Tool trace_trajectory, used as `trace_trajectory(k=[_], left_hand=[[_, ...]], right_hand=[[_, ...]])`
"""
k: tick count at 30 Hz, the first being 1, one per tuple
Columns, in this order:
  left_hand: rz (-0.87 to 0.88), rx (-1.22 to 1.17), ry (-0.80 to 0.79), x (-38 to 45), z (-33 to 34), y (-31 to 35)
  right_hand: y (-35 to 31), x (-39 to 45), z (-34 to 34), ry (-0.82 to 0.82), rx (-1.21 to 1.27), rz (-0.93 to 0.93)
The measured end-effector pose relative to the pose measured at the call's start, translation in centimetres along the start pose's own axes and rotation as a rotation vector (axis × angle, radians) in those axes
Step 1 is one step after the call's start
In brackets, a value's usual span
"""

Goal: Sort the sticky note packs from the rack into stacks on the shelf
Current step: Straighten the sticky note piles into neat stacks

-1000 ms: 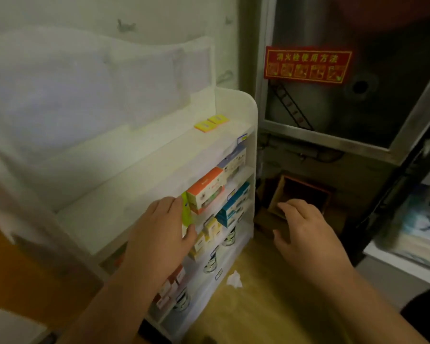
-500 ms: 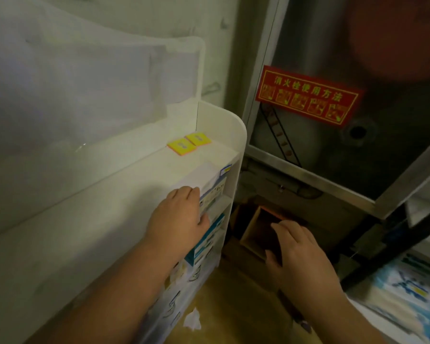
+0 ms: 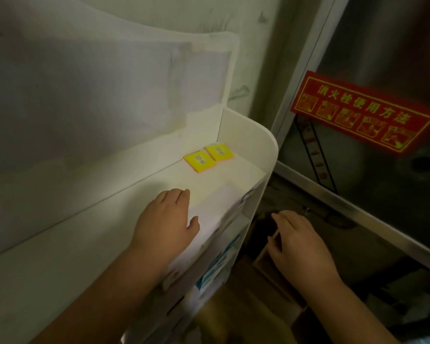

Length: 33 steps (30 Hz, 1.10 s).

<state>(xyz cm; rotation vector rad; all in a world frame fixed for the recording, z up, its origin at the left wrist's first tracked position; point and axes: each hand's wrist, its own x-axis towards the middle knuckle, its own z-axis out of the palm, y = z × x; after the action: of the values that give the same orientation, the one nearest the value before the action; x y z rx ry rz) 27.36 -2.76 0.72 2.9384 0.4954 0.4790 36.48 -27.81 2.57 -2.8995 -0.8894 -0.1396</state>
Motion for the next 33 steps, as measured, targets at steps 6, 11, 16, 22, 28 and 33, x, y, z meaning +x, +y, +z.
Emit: trace_trajectory(k=[6,11,16,22,28,33], left_hand=[[-0.133,0.069,0.005,3.2,1.3,-1.1],[-0.244,0.130,0.039,6.2,2.2,-0.6],[-0.351,0.145,0.028,8.9,2.8,0.7],[-0.436,0.197,0.058,9.9,3.6,2.3],[-0.472,0.242,0.066,10.7,3.8,3.4],[-0.462,0.241,0.064,11.5,4.3,3.8]], right_hand=[[2.2,10.5,1.9,0.037,0.029,-0.117],[2.9,20.1,3.3,0.023,0.007,-0.207],[2.7,28.4,5.3,-0.034,-0.030,-0.364],[0.4,34.5,6.6,-0.219,-0.058,-0.657],[-1.3,36.1,7.4,-0.245,-0.169,-0.648],[-1.4,35.9,7.4,-0.224,-0.221,-0.667]])
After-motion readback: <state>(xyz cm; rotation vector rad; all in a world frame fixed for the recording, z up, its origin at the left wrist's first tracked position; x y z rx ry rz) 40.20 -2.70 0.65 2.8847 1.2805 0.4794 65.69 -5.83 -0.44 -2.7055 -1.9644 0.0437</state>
